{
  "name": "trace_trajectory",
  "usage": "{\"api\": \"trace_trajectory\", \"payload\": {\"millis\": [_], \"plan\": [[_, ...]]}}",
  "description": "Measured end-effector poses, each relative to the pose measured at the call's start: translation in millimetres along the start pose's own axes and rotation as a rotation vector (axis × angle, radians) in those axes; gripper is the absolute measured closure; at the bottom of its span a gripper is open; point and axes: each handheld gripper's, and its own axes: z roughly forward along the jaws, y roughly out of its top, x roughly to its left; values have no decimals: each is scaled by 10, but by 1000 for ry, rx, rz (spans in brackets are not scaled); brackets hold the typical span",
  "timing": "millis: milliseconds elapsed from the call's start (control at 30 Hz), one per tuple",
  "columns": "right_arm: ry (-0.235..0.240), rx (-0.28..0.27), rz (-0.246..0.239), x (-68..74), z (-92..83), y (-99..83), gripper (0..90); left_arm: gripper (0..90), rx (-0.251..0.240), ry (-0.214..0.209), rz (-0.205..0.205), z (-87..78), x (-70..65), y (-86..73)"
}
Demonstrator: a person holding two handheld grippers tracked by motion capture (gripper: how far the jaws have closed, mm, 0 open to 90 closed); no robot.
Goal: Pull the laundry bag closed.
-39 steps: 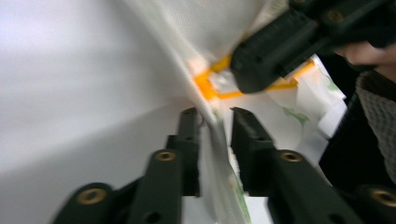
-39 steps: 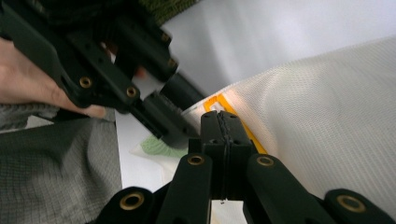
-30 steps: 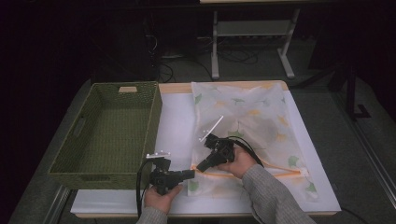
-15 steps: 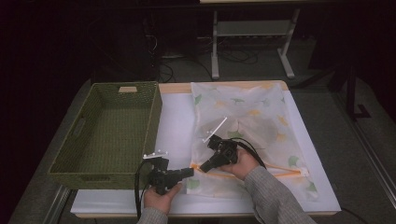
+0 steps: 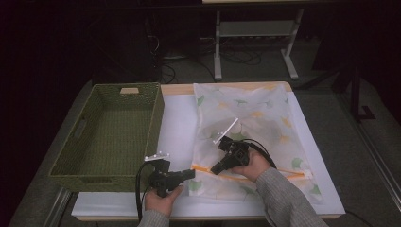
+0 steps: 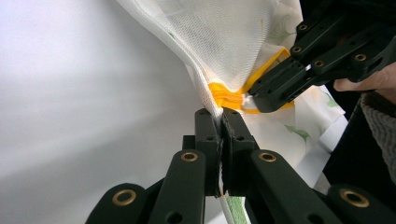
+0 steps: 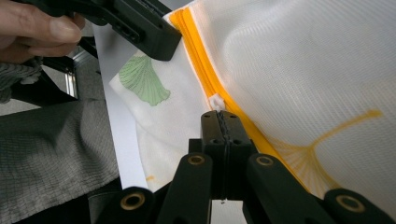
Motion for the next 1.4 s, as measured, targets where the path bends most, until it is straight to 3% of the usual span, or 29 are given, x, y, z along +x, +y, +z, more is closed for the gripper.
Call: {"api": "trace_trajectory", "payload": {"millis": [433,800,1167,1400], "plan": [[-10,1,14,-16,-110,-102,897,868,7,32,23,-5,-18,9],[-12,0,12,-3,-123,-115,898,869,13,26,23,-24,-2,19],[-33,0,25,-33,-246,-224,898,869,11,39,22,-28,6,7],[-35,-7,25,-35,-293,-256,898,869,20,42,40,-37,1,18]]}}
